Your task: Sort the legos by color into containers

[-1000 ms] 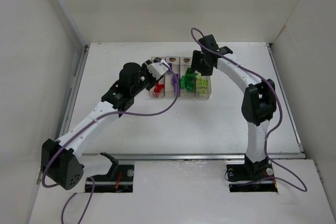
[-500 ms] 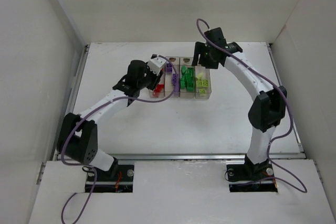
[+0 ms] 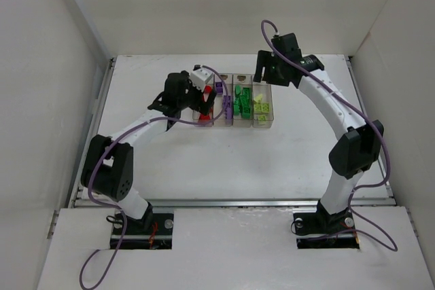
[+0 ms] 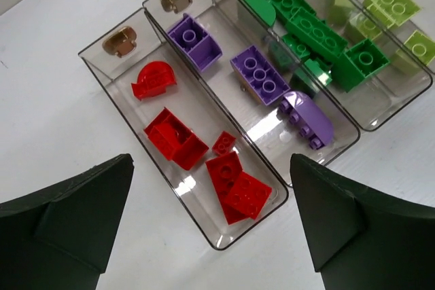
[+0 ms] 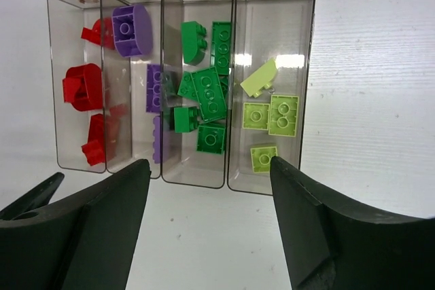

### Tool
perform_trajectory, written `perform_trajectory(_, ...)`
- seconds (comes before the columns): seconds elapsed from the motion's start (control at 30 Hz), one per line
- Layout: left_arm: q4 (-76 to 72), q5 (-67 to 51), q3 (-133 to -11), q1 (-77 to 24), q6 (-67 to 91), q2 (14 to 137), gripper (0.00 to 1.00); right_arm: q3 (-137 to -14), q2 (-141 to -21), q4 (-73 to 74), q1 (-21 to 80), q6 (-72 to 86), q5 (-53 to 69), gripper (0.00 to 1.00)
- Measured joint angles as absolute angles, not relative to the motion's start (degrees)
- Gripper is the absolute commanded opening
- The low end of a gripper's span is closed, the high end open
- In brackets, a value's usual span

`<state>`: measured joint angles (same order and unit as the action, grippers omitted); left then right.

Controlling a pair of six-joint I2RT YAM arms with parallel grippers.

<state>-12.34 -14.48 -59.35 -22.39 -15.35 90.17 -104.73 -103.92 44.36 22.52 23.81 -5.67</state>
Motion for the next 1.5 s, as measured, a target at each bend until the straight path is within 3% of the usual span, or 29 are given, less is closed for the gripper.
perform_trajectory(0.17, -10.59, -9.87, -61.65, -22.39, -13.17, 89.47, 1.0, -104.73, -103.88, 44.4, 22.26, 23.77, -5.72, 0.86)
perform_trajectory(0.3, -9.23, 2.76, -62.96, -22.41, -10.63, 85.78, 1.0, -103.37, -101.86, 44.42, 20.25, 24.88, -6.92, 0.99)
perform_trajectory(0.53, -11.68, 38.63, -63.86, -19.22, -8.1, 79.0, 1.0, -97.78, -93.06, 44.8, 2.04, 29.12, -12.23, 0.99)
perform_trajectory(0.67, -7.2, 48.42, -59.57, -13.41, -1.89, 75.68, 1.0, -93.45, -87.07, 45.67, -7.49, 32.03, -19.22, 1.0)
perform_trajectory(0.93, 4.78, 51.44, -48.16, -9.63, 11.22, 71.26, 1.0, -90.15, -75.92, 45.95, -6.92, 33.32, -29.63, 1.0)
perform_trajectory(1.5, 7.22, 50.33, -43.7, -11.27, 15.81, 64.9, 1.0, -88.31, -71.68, 47.59, -6.98, 33.21, -28.67, 1.0)
